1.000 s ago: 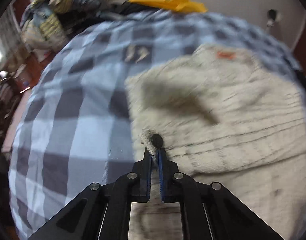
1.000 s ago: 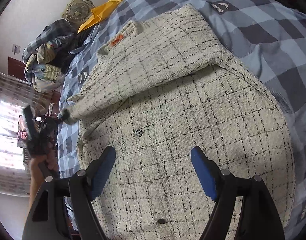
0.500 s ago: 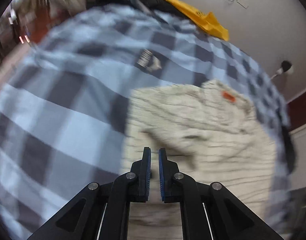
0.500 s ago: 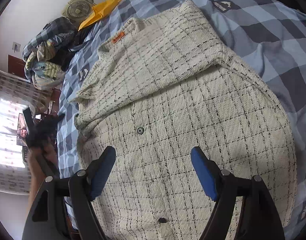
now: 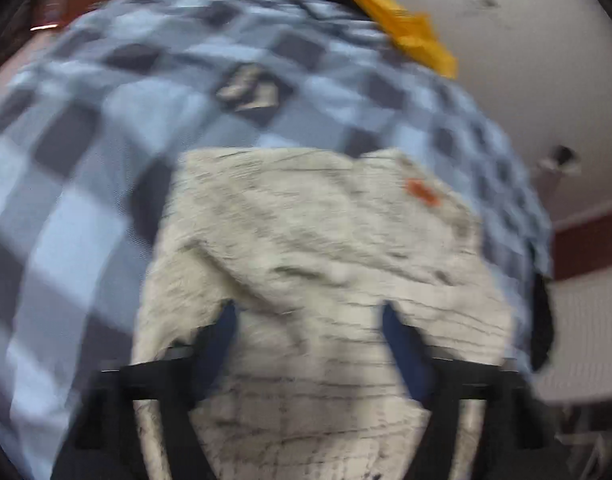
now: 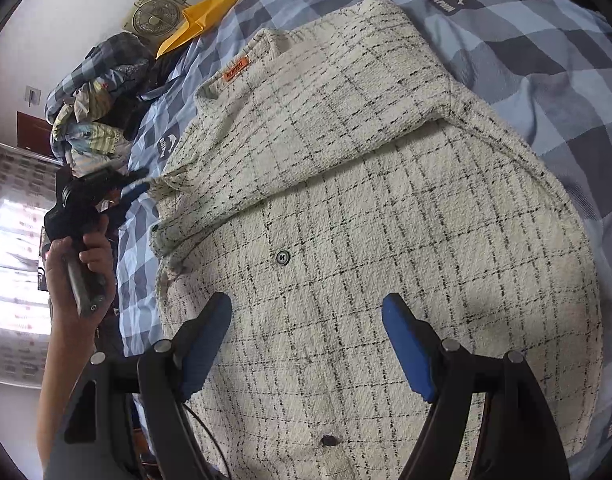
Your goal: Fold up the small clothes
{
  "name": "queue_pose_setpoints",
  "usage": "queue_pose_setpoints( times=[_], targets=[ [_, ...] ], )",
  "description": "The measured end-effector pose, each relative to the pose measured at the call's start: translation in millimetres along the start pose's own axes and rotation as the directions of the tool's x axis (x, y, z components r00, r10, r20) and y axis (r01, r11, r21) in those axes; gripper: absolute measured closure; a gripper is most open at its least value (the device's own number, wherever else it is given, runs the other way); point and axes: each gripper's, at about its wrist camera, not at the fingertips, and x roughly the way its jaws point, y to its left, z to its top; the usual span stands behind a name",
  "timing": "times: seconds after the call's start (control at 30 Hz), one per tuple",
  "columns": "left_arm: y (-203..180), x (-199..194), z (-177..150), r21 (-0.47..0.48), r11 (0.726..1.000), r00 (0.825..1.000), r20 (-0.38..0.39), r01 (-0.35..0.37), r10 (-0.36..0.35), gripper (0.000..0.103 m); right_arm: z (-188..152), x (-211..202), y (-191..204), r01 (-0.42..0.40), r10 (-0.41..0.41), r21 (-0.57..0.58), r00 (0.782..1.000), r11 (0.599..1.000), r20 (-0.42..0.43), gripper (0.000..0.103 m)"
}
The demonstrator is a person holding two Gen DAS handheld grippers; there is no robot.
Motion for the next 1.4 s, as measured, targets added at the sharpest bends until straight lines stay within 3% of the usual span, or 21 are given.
queue_pose_setpoints(
  times=[0.17,0.27,0.33,0.43,0.5,0.57,0.67,0.73,0.83,0.87,0.93,1.0,1.07,1.13,1.2,1.27,1.37,1.4],
  targets=[
    [-4,4,1,0.024,0.983,0.983,0.013,-0.182,0.181,0.025,-2,0,4,-0.005,0.005,-0.005,1.0,1.0,-0.003,0.028],
    [-3,9,10,0.023,0.983,0.983,0.021,-0.182,0.181,0.025,-4,0,5,-0.007,0.007,-0.005,1.0,1.0,0.0,0.028],
    [0,13,20,0.023,0.972,0.972,0.042,-0.233,0.232,0.028,-3,1,4,-0.006,0.006,-0.002,1.0,1.0,0.002,0.028],
    [13,34,26,0.016,0.98,0.977,-0.072,-0.199,0.199,0.086,-3,1,1,0.001,-0.001,0.003,1.0,1.0,0.005,0.028],
    [18,41,23,0.027,0.978,0.971,-0.115,-0.207,0.209,0.092,-2,1,-1,0.003,-0.003,0.01,1.0,1.0,0.006,0.028],
    [13,36,19,0.106,0.968,0.969,-0.069,-0.229,0.237,0.094,-1,0,-3,0.001,-0.001,0.021,1.0,1.0,0.013,0.028],
    [1,6,17,0.173,0.968,0.983,0.07,-0.18,0.17,0.095,-2,-2,-1,0.004,-0.004,0.015,1.0,1.0,0.018,0.028],
    [-1,-14,15,0.191,0.977,0.989,0.131,-0.096,0.071,0.095,-3,-1,1,0.006,-0.006,0.008,1.0,1.0,0.015,0.028],
    [4,-33,11,0.223,0.974,0.973,0.219,0.03,-0.08,0.095,-5,3,4,0.014,-0.014,-0.002,1.0,1.0,0.005,0.028],
    [11,-36,9,0.235,0.971,0.962,0.251,0.048,-0.109,0.095,-6,4,5,0.015,-0.015,-0.005,1.0,1.0,0.003,0.028],
    [17,-22,15,0.222,0.975,0.966,0.25,0.01,-0.067,0.095,-7,5,7,0.019,-0.019,-0.011,1.0,1.0,0.002,0.028],
    [31,11,19,0.192,0.98,0.989,0.148,-0.058,0.03,0.095,-8,6,8,0.023,-0.023,-0.022,1.0,1.0,0.003,0.028],
    [42,33,20,0.175,0.982,0.996,0.062,-0.076,0.066,0.094,-8,6,9,0.029,-0.028,-0.026,1.0,0.999,0.007,0.028],
    [51,41,17,0.158,0.985,0.998,0.029,-0.063,0.059,0.091,-8,7,10,0.033,-0.033,-0.033,0.999,0.999,0.006,0.028],
    [57,35,19,0.137,0.989,0.998,0.044,-0.049,0.043,0.081,-7,8,10,0.033,-0.033,-0.035,0.999,0.999,0.003,0.028],
    [60,23,23,0.122,0.983,0.988,0.09,-0.134,0.124,0.051,-7,9,11,0.032,-0.032,-0.037,0.999,0.999,-0.001,0.028],
    [64,-6,26,0.105,0.959,0.944,0.232,-0.263,0.234,0.022,-8,10,13,0.027,-0.027,-0.043,1.0,0.999,-0.007,0.028],
    [61,-20,25,0.106,0.954,0.927,0.288,-0.28,0.24,0.021,-8,11,14,0.025,-0.025,-0.046,1.0,0.999,-0.008,0.028]
  ],
)
